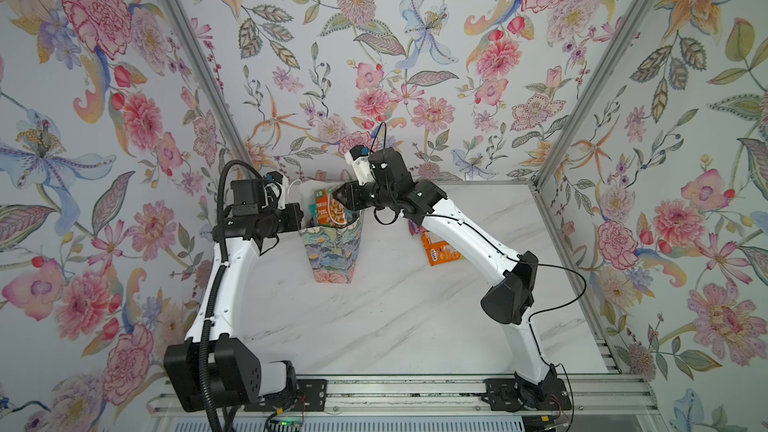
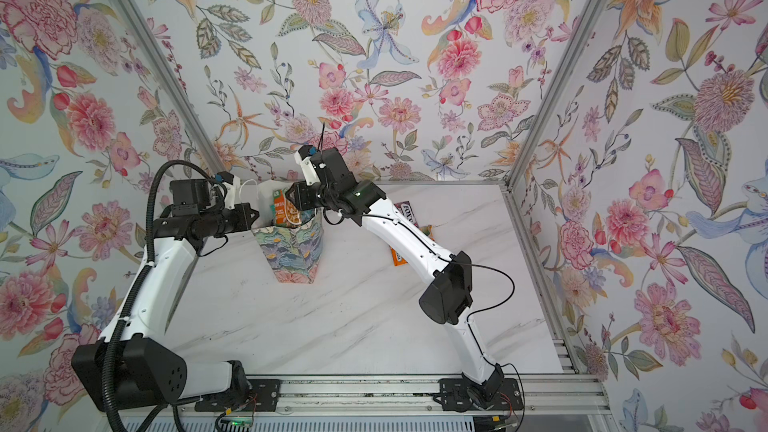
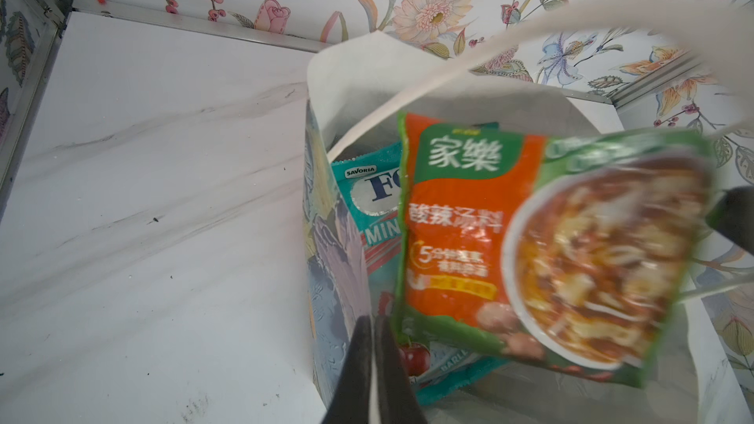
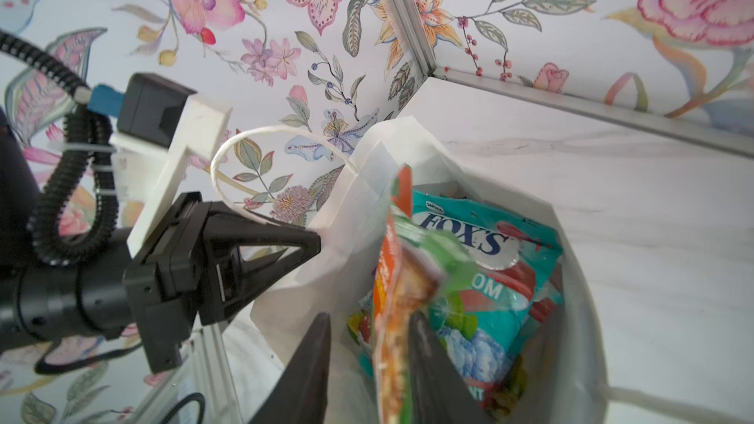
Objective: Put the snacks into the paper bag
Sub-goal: 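Lower the soup packet into the paper bag and open the right gripper, then move the right gripper down to the orange Fox's Fruits bag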
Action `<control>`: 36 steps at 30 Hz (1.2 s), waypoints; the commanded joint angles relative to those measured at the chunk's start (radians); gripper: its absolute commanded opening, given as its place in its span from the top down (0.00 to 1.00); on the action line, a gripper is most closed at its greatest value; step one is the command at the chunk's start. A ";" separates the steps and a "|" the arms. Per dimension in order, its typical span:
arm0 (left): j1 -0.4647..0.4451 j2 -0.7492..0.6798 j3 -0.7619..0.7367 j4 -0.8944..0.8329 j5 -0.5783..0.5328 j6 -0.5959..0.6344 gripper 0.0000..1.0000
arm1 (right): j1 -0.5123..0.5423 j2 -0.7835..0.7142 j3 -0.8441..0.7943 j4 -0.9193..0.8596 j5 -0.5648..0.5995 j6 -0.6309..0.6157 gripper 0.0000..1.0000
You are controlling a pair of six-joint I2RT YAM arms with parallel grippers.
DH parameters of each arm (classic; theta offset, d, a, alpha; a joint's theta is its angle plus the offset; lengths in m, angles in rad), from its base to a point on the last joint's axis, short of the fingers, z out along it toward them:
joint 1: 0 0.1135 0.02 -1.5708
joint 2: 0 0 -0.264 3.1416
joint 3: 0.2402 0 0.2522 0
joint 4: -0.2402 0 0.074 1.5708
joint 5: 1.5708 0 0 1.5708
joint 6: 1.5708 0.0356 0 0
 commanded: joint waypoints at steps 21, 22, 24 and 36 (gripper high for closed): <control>-0.006 0.008 0.004 -0.017 0.016 0.011 0.97 | -0.020 -0.283 -0.223 0.082 0.131 -0.070 0.53; -0.006 0.009 0.004 -0.015 0.017 0.011 0.97 | -0.025 -0.306 -0.261 0.097 0.134 -0.066 0.53; -0.007 0.009 0.004 -0.016 0.016 0.011 0.97 | -0.039 -0.371 -0.365 0.139 0.153 -0.060 0.53; -0.006 0.008 0.003 -0.013 0.017 0.006 0.97 | -0.234 -0.801 -1.089 0.331 0.257 0.121 0.47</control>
